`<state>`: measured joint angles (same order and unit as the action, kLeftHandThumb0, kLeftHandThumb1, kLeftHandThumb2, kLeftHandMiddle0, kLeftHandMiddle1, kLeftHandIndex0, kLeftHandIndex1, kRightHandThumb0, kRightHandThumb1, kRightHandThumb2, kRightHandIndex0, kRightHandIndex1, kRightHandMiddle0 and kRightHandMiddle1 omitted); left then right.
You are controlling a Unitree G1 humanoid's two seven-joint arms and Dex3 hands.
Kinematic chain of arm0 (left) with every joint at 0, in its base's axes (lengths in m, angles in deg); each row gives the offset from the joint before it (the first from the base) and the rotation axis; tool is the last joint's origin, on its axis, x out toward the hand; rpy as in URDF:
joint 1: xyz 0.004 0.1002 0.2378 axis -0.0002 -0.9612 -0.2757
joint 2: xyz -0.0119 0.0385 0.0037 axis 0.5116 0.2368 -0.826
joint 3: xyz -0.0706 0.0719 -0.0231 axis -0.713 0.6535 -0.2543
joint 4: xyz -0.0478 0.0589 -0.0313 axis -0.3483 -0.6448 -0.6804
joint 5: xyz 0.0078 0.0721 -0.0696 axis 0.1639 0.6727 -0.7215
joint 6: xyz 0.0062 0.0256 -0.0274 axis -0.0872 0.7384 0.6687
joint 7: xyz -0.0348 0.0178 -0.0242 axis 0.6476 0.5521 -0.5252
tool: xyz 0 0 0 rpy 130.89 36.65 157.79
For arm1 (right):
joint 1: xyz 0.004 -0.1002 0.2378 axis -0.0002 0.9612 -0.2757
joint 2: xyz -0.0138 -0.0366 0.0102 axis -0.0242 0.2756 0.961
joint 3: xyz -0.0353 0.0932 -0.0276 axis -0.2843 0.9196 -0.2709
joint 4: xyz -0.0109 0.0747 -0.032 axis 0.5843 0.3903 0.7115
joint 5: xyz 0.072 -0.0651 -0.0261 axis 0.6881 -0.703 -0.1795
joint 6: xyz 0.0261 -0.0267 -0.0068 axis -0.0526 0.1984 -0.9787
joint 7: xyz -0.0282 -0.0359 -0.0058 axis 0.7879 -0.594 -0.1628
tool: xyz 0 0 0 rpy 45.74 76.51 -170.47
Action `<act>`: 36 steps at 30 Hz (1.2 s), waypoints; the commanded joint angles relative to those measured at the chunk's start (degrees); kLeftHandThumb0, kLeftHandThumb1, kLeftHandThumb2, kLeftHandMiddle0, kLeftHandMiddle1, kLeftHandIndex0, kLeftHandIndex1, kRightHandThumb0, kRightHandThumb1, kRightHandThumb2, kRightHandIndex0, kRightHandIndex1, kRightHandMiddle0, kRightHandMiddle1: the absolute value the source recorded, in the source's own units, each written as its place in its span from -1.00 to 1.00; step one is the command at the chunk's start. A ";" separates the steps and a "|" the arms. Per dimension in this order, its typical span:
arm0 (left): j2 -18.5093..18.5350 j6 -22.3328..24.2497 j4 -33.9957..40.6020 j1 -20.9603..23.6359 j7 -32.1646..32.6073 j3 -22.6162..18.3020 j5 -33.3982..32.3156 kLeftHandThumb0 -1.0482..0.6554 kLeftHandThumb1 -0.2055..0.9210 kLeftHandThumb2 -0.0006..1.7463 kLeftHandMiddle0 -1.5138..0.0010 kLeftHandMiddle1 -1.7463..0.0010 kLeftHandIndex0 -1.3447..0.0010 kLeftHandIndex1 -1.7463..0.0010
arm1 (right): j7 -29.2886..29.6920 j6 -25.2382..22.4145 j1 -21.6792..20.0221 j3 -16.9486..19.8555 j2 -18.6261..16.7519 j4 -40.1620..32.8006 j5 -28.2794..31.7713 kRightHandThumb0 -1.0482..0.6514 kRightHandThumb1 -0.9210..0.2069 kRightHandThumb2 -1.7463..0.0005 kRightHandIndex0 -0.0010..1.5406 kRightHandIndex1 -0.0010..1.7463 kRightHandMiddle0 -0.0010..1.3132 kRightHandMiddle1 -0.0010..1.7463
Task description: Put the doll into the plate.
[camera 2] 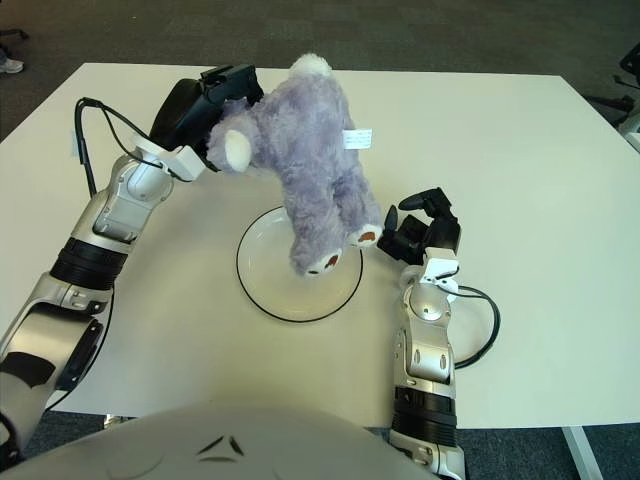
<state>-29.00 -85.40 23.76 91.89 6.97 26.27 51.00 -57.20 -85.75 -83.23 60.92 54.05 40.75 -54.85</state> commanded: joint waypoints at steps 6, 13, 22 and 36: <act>1.33 -2.20 2.60 -2.65 -2.38 -2.48 -1.90 0.96 -0.62 0.94 -0.16 -1.00 -0.64 -1.00 | 0.05 0.48 -0.36 0.37 0.32 0.04 0.06 -0.29 -0.10 -0.37 0.50 1.00 -0.18 1.00; 2.07 -1.42 4.92 -4.15 -5.19 -3.54 -2.81 0.96 -0.63 0.95 -0.16 -1.00 -0.65 -1.00 | -0.26 -0.38 -0.31 0.30 0.35 -0.38 0.27 -0.29 -0.10 -0.37 0.50 1.00 -0.18 1.00; 1.79 -2.08 6.22 -5.54 -7.01 -4.02 -4.28 0.95 -0.60 0.92 -0.14 -1.00 -0.64 -1.00 | -0.49 -0.67 -0.31 0.14 0.58 -0.42 0.07 -0.29 -0.11 -0.36 0.50 1.00 -0.19 1.00; 1.22 -2.66 6.45 -6.14 -7.78 -4.51 -6.03 0.94 -0.59 0.92 -0.14 -1.00 -0.62 -1.00 | -0.35 -1.03 -0.39 0.08 0.57 -0.57 -0.15 -0.29 -0.10 -0.37 0.50 1.00 -0.18 1.00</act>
<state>-27.70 -87.40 29.89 85.84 -0.45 22.68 46.20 -57.66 -86.21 -83.23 60.77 54.36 40.73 -54.91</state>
